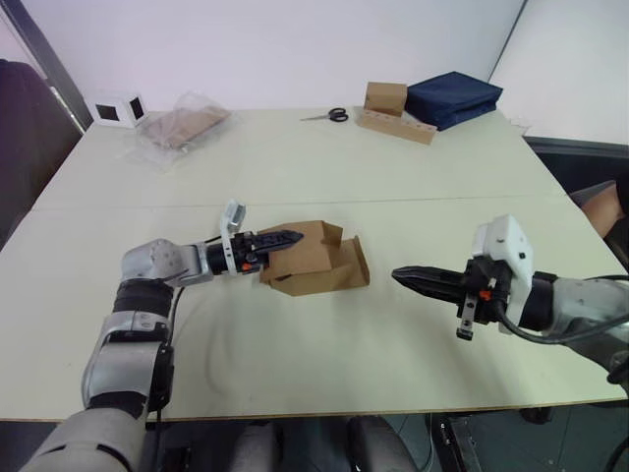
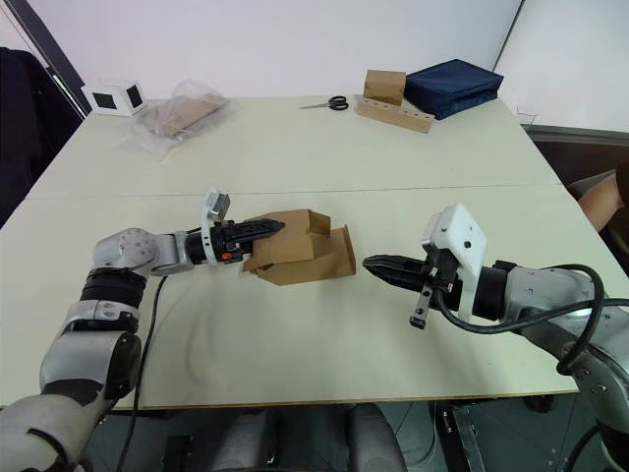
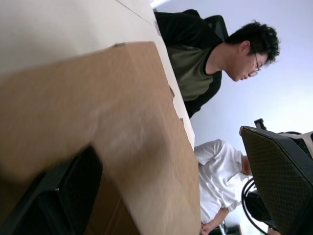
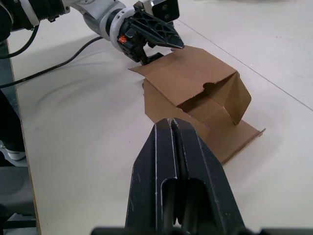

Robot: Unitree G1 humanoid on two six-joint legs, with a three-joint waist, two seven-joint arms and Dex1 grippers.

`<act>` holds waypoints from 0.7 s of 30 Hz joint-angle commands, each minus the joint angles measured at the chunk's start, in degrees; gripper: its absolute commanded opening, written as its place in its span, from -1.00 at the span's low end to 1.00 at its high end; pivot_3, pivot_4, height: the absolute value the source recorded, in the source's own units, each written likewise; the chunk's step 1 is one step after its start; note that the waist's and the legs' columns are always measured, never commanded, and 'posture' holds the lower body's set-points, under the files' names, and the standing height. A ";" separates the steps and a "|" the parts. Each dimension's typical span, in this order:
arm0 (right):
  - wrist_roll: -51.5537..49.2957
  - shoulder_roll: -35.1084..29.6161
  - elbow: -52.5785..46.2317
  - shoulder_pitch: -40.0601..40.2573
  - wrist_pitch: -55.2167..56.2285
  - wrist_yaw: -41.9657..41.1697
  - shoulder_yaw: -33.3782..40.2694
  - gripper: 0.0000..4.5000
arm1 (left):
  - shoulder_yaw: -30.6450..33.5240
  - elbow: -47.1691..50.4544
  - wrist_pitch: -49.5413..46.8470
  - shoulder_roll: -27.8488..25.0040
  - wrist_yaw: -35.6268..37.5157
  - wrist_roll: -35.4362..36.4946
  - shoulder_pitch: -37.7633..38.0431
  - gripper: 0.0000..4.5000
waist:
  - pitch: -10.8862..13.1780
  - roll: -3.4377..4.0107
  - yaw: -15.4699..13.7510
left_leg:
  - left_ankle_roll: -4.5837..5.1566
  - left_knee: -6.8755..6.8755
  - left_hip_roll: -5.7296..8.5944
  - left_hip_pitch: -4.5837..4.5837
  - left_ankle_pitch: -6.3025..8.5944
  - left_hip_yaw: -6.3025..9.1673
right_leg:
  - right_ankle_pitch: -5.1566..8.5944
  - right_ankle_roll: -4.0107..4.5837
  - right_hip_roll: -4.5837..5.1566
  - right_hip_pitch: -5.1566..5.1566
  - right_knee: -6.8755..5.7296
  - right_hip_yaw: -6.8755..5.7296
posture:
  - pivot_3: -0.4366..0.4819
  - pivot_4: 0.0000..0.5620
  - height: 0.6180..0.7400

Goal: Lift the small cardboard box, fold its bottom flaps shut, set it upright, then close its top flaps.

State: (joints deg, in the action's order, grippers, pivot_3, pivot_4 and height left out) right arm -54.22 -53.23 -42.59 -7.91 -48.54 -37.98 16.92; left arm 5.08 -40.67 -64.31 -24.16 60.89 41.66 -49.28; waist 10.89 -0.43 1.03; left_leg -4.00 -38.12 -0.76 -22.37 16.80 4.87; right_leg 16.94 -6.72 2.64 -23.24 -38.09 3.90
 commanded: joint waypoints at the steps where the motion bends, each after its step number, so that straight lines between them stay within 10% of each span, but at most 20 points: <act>1: -1.48 0.13 -2.42 0.31 0.33 1.71 1.86 -1.00 | 0.13 -2.56 1.51 0.26 2.68 -1.69 -2.64 0.95 | 0.00 0.00 0.06 | 0.00 0.00 0.00 0.00 0.00 0.00 | 0.00 0.00 0.00 0.00 0.00 0.00 | -0.05 -0.47 1.00; 8: -2.50 -0.08 -3.33 1.08 0.39 3.86 1.85 -1.00 | -0.45 -4.26 1.72 1.08 5.61 -4.30 -3.73 0.67 | 0.00 0.00 -0.02 | 0.00 0.00 0.00 0.00 0.00 0.00 | 0.00 0.00 0.01 0.00 0.00 0.00 | -0.05 -0.47 1.00; 17: -2.85 -0.20 -3.13 0.95 0.87 4.93 1.41 -1.00 | 0.18 -3.19 0.03 0.17 7.05 -5.24 -3.51 -0.94 | 0.00 0.00 -0.01 | 0.00 0.00 0.00 0.00 0.00 0.00 | 0.00 0.00 0.01 0.00 0.00 0.00 | -0.05 -0.47 1.00; 21: -2.47 0.00 -2.47 0.04 1.24 4.89 0.54 -1.00 | 0.87 0.24 -2.62 -0.76 6.95 -4.03 -2.34 -1.00 | 0.00 0.00 0.00 | 0.00 0.00 0.00 0.00 0.00 0.01 | 0.00 0.00 0.01 0.00 0.00 0.00 | -0.05 -0.47 1.00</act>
State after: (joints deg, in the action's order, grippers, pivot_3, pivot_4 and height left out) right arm -56.45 -53.23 -43.84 -7.04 -48.44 -33.09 16.89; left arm 4.93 -43.25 -65.73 -23.92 67.39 36.62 -51.60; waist 10.89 -0.43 1.03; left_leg -4.00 -38.12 -0.76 -22.37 16.80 4.88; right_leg 16.94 -6.72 2.65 -23.24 -38.10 3.90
